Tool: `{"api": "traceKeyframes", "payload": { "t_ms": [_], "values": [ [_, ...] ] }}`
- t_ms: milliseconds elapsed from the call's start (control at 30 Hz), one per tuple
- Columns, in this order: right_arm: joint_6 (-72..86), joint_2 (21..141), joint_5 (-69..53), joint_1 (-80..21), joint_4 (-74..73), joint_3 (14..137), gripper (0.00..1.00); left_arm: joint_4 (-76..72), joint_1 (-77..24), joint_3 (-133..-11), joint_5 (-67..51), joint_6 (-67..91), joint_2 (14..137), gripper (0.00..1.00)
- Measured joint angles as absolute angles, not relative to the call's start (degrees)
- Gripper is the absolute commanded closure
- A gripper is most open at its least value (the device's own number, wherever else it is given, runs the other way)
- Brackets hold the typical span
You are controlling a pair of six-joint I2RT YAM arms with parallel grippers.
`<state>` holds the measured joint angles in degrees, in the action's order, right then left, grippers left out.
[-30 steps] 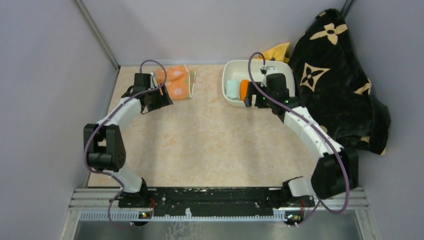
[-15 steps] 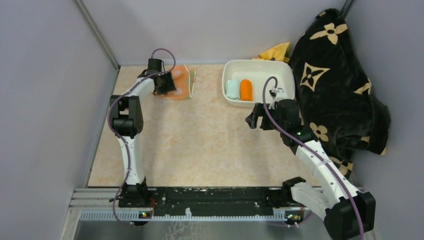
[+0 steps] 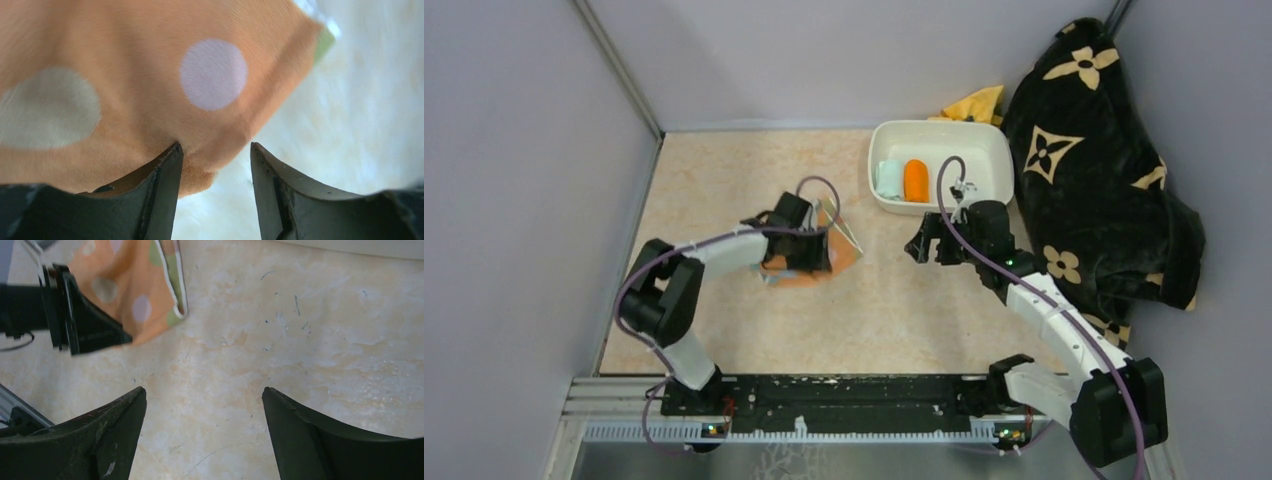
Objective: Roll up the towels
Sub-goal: Move the towel to the center of the board, then flatten out the towel at the center of the board.
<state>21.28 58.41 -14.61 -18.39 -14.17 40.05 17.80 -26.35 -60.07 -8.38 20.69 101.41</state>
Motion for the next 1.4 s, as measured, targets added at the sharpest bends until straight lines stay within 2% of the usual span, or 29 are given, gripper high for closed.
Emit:
{"api": "traceKeyframes", "payload": {
  "t_ms": [100,200,367,500,633,767,1067,1400],
  "values": [
    [21.1,61.3,-14.9,-20.3,-13.3,40.1,0.17,19.5,-35.6,-52.8,-11.9,24.3,94.6,0.37],
    [21.0,64.2,-14.9,-23.2,-12.8,40.2,0.2,25.2,-40.2,-50.4,-13.7,26.4,90.6,0.33],
    [21.0,67.8,-15.1,-26.1,-13.1,40.7,0.24,32.1,-39.4,-51.9,-9.0,27.4,81.1,0.28],
    [21.0,68.9,-15.1,-26.6,-13.3,41.2,0.28,32.5,-34.5,-54.4,-4.3,25.1,77.2,0.29],
    [20.7,70.4,-15.1,-27.6,-13.4,41.3,0.29,31.7,-25.8,-57.4,-2.3,21.4,82.3,0.34],
    [20.6,71.3,-15.1,-29.5,-13.7,41.3,0.3,31.5,-21.6,-64.5,-0.4,16.7,93.5,0.43],
    [20.6,72.5,-14.9,-32.1,-14.3,41.3,0.31,30.7,-21.4,-81.4,-1.7,7.6,112.8,0.48],
    [19.7,74.7,-14.6,-33.0,-14.5,41.3,0.32,31.3,-23.9,-84.7,-2.1,2.5,117.3,0.51]
  ]
}}
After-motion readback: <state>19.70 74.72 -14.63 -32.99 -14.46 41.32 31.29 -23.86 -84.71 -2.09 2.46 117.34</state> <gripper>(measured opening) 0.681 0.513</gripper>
